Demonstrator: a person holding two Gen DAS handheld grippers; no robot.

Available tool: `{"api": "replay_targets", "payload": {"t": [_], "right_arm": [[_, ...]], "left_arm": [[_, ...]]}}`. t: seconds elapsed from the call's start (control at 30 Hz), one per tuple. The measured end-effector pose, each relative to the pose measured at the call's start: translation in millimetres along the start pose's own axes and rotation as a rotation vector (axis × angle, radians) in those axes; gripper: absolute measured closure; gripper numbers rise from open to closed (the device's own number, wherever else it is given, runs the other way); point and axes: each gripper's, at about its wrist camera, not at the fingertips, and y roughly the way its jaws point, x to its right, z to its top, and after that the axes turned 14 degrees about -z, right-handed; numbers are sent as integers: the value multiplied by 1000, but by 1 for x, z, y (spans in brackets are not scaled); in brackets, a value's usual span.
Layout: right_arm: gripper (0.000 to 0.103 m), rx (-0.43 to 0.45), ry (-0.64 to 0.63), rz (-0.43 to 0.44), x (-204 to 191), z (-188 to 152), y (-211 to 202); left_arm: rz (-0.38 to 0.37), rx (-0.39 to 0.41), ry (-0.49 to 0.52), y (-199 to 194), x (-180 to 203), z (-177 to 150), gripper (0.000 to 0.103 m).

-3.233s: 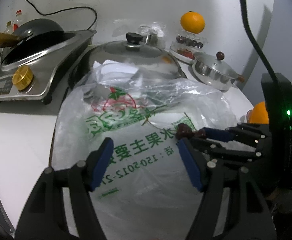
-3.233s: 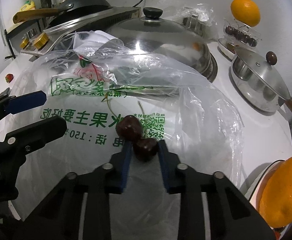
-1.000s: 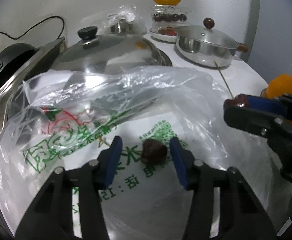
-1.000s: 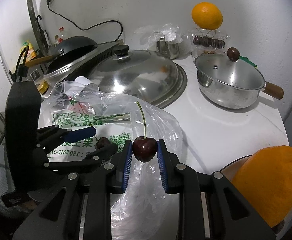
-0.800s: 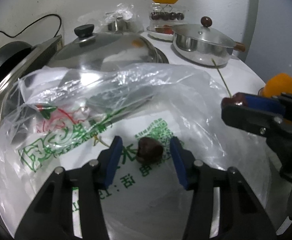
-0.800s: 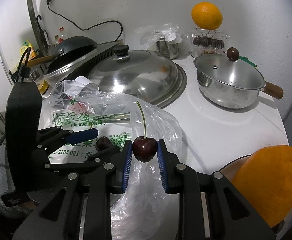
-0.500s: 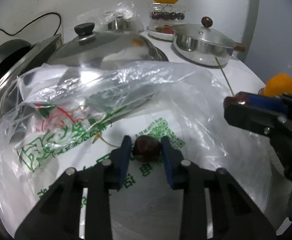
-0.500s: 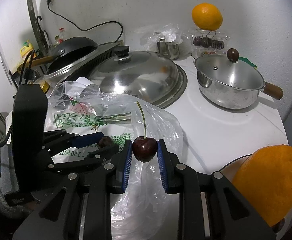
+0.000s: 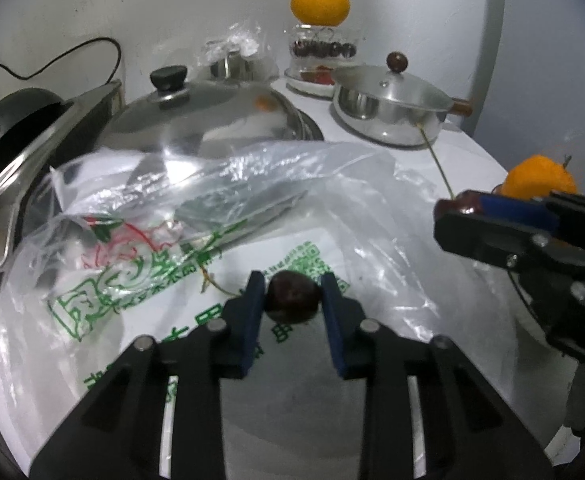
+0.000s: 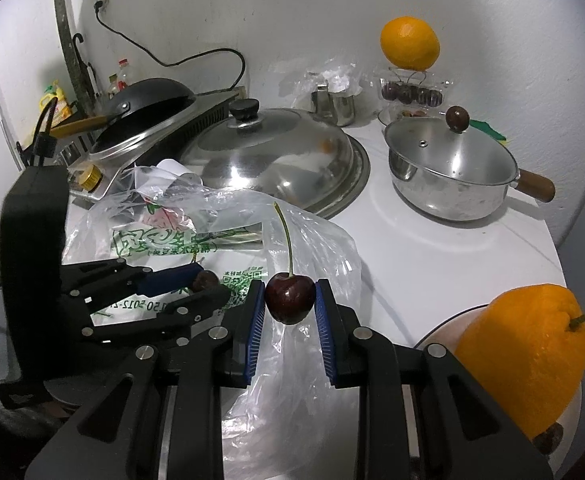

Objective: Organize fruits
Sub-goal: 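Carry both held cherries from the bag over the white plate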

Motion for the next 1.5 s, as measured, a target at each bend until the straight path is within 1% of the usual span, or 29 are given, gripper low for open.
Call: {"api": "replay_targets", "payload": {"t": [0.57,1.03,1.5], "right_arm": [[76,41,12,-21,4,-9,-35],[76,59,30,-48,18,-23,-59],[76,66,67,-93,45,-41,-83]], "left_arm": [[-15,67,43,-42,25,0,73],[-36,88,78,-55,54,0,73],[-75,93,113,-58,89,-2,73]]}}
